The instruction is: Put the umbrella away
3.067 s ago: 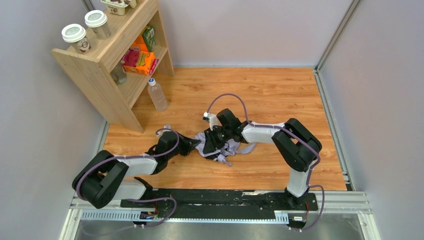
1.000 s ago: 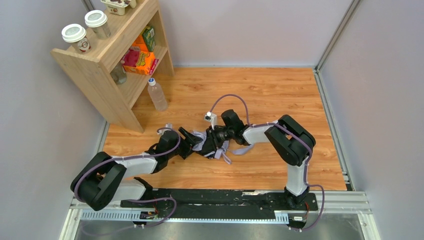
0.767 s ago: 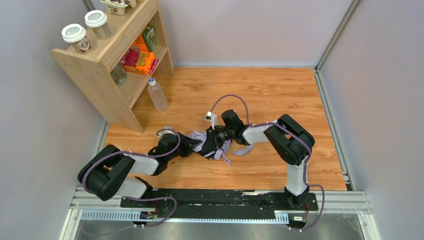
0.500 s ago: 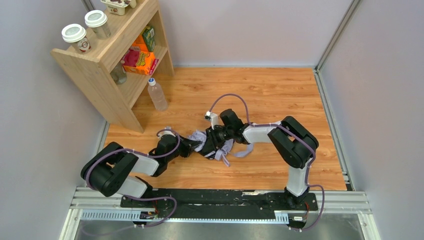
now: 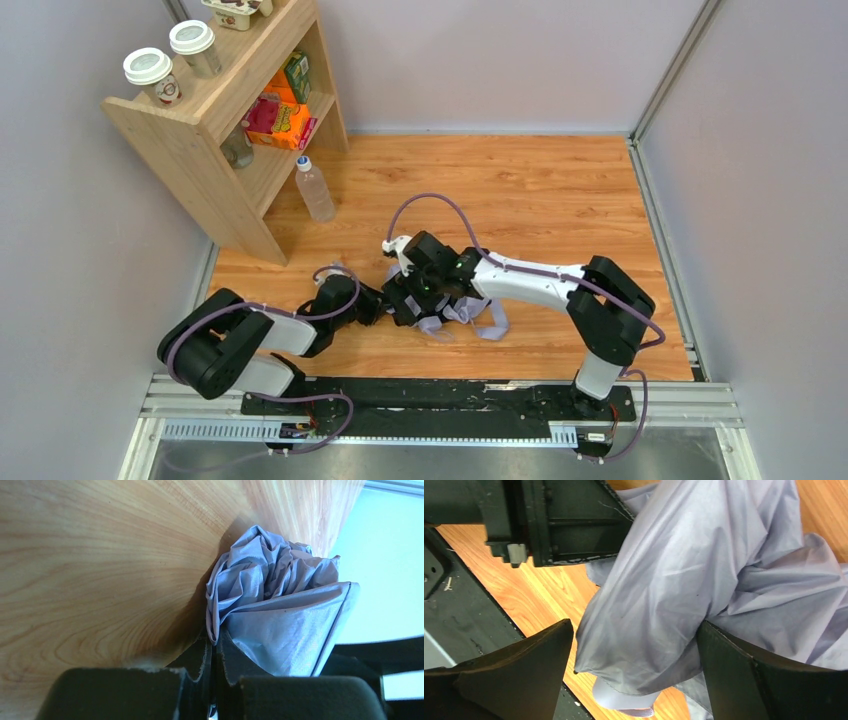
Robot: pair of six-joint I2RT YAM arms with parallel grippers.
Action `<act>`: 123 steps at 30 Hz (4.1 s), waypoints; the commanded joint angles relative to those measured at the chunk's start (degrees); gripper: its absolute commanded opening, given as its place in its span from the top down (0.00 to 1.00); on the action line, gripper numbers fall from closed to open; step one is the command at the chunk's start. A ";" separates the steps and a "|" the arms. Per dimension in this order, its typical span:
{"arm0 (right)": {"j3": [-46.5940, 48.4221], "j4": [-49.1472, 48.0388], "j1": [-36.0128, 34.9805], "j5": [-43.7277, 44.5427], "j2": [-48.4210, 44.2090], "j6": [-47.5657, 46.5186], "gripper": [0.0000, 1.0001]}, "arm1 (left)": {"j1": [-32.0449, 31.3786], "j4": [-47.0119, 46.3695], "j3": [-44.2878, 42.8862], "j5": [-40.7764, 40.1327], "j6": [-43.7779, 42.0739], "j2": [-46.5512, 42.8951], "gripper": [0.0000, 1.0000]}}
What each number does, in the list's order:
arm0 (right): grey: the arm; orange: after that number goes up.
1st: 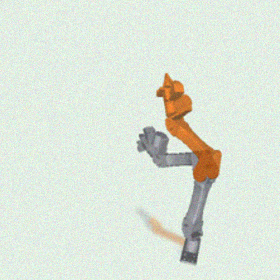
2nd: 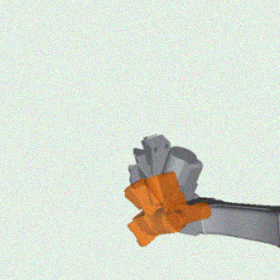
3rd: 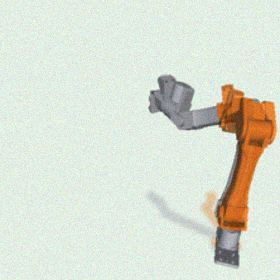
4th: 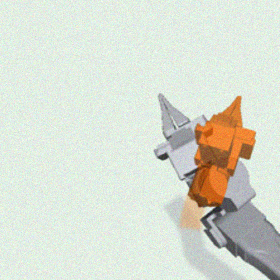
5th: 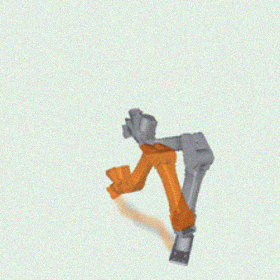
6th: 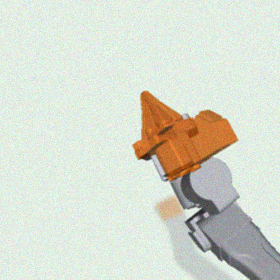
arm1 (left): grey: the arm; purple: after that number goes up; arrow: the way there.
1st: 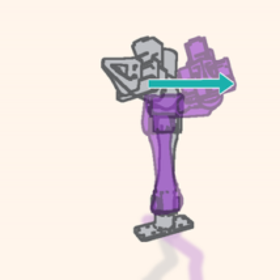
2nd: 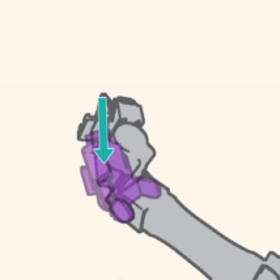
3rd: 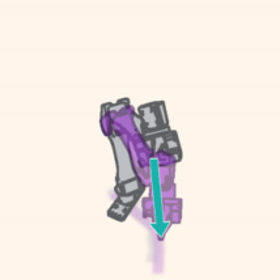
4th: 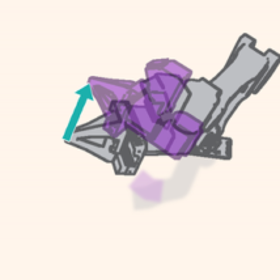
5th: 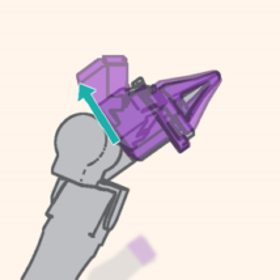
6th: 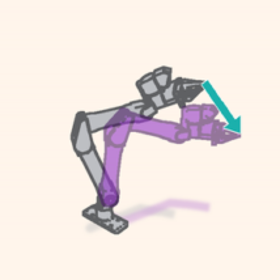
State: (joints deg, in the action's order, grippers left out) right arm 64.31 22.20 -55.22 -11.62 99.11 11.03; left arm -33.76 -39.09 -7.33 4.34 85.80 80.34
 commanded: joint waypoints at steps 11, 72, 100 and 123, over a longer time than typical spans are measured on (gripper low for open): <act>-3.04 -5.84 -5.25 22.25 7.23 4.53 0.30 | -0.96 15.18 1.27 -2.40 -2.92 -7.55 1.00; -19.31 -81.99 -16.22 77.45 20.36 -83.99 1.00 | -0.34 78.97 -15.87 -16.46 -27.09 -74.17 0.56; -3.93 5.75 -4.98 -7.54 18.84 -21.48 1.00 | -0.34 59.24 -0.32 -8.29 11.50 -60.50 0.25; -4.11 3.82 -1.64 -2.62 17.70 -18.94 1.00 | 1.94 68.37 -7.25 -8.02 -6.80 -67.45 0.20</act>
State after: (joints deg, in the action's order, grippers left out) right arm 65.28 14.94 -56.27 -8.58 108.71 -11.70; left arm -31.75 30.24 -14.50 -3.40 78.91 5.15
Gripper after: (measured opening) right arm 0.309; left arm 0.796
